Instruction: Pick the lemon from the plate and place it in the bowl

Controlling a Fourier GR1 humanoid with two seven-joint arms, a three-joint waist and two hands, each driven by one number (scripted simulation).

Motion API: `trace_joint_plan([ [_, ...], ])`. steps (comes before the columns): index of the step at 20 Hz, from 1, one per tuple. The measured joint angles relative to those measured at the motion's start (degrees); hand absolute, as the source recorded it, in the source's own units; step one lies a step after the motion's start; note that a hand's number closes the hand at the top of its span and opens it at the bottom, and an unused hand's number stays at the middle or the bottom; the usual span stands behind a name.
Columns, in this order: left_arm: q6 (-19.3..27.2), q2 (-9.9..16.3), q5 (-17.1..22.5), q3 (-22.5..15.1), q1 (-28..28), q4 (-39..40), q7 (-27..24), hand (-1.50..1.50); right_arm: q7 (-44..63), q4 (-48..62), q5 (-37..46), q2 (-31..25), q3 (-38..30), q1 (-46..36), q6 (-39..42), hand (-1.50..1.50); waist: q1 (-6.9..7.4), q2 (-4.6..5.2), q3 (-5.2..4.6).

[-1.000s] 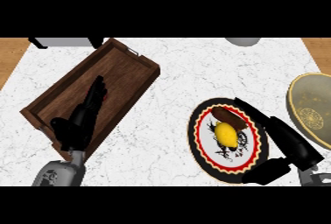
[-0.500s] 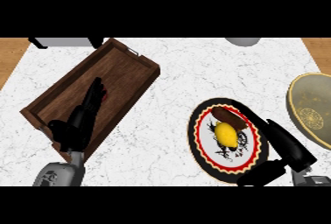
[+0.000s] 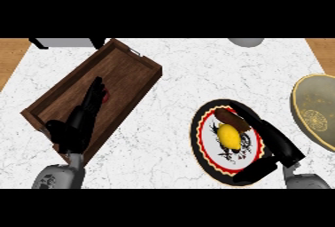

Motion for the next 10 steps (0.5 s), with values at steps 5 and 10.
trace_joint_plan([
  [5, -0.52, -1.06, -1.16, 0.34, 0.64, -0.47, -0.06, 0.0, -3.41, 3.87, 3.42, 1.5, -0.7, -0.53, -0.8, -1.5, -0.02, 0.0, 0.0],
  [10, -0.61, -1.62, -1.67, 0.37, 0.45, -0.53, 0.14, 0.0, -6.52, 10.35, 10.35, 1.29, -0.22, -2.13, -5.38, -1.5, 0.08, 0.03, 0.01],
])
